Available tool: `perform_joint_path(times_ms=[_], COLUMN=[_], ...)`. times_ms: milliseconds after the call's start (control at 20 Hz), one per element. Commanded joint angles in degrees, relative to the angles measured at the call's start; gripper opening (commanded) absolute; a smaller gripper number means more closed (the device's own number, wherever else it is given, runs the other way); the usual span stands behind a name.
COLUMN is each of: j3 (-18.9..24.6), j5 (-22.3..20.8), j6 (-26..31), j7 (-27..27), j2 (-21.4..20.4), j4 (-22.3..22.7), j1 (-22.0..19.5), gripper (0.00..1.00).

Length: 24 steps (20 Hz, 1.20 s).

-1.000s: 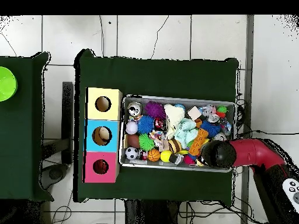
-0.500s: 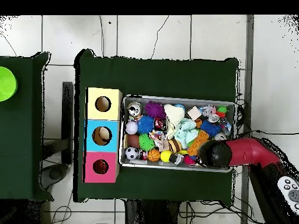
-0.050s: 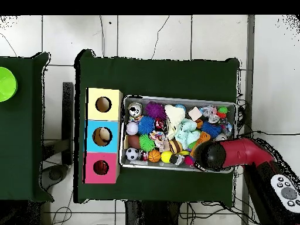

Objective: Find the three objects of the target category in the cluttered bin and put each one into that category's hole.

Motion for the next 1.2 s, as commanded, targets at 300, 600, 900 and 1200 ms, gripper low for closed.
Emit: perform_joint_path(times_ms=[300, 600, 900, 1200], j3=[-4.3, -4.4, -5.9, -7.6], j5=[-4.0, -3.6, -4.9, -5.9], j6=[1.5, -0.3, 0.4, 1.4], j7=[-1.1, -2.3, -2.6, -3.1], j2=[4.6, 4.4, 3.0, 2.2], j4=[-6.1, -5.8, -5.8, -5.6], j1=[2.2, 2.2, 3.2, 4.9], gripper=[1.0, 1.0, 1.0, 1.0])
